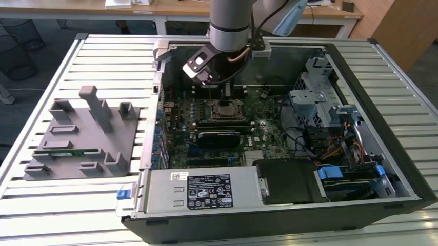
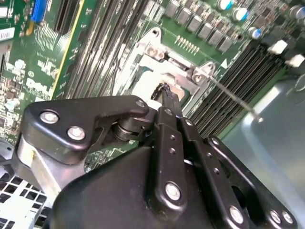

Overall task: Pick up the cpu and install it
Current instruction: 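Close the cpu cover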

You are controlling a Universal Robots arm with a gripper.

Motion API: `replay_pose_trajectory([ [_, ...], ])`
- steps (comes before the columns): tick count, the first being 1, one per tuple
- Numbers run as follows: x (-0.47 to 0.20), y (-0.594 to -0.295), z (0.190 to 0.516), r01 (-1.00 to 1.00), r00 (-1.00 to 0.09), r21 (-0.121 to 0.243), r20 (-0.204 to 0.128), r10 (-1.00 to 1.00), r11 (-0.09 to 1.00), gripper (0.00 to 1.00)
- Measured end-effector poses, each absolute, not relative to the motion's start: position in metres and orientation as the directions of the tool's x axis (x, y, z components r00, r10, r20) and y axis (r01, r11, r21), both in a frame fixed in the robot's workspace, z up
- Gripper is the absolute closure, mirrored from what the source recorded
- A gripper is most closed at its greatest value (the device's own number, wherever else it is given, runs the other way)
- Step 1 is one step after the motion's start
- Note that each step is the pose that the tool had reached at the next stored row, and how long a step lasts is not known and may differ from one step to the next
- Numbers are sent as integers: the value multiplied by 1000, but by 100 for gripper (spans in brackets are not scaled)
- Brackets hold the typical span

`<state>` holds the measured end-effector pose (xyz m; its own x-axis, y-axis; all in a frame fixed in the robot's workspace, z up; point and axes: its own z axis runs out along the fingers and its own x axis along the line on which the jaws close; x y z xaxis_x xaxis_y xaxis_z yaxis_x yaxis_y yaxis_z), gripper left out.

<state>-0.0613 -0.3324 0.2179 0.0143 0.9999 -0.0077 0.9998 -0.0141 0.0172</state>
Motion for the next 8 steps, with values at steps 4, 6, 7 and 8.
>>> replay_pose_trajectory([
  [4, -57, -332, 218, 1000, 14, 17, -8, 1000, -14, 89],
  [6, -56, -332, 218, 1000, 14, 17, -8, 1000, -14, 89],
  [7, -55, -332, 218, 1000, 14, 17, -8, 1000, -14, 89],
  [8, -55, -332, 218, 1000, 14, 17, -8, 1000, -14, 89],
])
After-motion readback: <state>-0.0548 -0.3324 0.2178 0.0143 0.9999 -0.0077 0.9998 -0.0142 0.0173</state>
